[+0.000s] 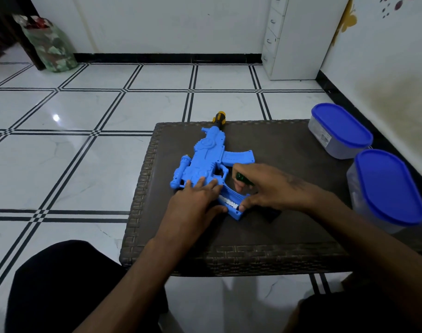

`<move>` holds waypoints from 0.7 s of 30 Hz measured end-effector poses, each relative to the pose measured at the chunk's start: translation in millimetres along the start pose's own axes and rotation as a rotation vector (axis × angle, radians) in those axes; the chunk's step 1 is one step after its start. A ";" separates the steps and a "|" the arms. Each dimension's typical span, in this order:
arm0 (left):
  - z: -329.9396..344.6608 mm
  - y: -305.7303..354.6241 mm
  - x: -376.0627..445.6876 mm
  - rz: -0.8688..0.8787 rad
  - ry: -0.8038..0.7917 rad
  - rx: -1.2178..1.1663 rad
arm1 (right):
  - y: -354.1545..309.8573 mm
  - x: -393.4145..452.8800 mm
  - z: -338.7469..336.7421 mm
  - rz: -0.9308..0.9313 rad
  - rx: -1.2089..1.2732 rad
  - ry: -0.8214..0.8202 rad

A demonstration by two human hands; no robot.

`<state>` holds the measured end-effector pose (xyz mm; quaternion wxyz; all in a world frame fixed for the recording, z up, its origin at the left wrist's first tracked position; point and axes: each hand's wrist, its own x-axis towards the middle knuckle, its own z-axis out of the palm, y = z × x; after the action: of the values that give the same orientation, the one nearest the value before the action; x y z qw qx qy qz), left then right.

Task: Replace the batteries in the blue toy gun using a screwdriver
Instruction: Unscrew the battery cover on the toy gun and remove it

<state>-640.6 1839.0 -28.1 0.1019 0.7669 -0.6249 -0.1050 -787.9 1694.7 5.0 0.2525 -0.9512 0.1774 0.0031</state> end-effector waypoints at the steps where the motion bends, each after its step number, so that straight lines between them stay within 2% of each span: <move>1: 0.4 -0.6 0.3 -0.002 -0.004 0.005 | 0.1 2.3 1.7 -0.014 0.002 -0.012; 9: 4.9 -1.8 2.6 -0.014 0.010 0.046 | -3.8 4.9 4.1 -0.061 0.047 -0.023; 13: 6.4 1.9 1.6 -0.010 0.050 0.001 | -3.8 -5.6 13.6 -0.090 0.107 0.156; 16: 8.0 2.0 0.3 -0.013 0.068 -0.034 | -7.6 -3.3 22.3 -0.126 0.060 0.254; 21: 9.7 0.4 0.8 -0.002 0.087 -0.046 | -15.3 -0.2 25.4 -0.081 0.039 0.257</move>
<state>-643.6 1837.9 -37.3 0.1463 0.7689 -0.6165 -0.0861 -780.7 1719.4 -9.7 0.2460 -0.9451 0.1697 -0.1324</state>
